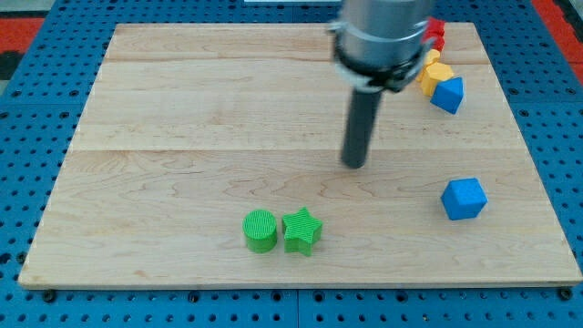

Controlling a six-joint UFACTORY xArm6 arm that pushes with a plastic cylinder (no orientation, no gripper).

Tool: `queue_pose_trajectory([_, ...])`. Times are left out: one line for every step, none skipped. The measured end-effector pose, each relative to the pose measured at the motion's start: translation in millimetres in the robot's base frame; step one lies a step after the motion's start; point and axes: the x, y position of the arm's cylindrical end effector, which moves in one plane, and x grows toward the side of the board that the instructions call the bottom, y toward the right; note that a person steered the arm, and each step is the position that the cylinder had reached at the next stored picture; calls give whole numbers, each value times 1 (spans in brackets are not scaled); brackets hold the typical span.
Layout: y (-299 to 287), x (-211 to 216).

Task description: Move blue cube into the blue triangle

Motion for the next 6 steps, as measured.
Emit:
queue_pose_trajectory([-21,60])
queue_pose_trajectory([24,97])
queue_pose_trajectory([82,99])
queue_pose_trajectory([116,59])
queue_pose_trajectory([133,10])
queue_pose_trajectory([115,9])
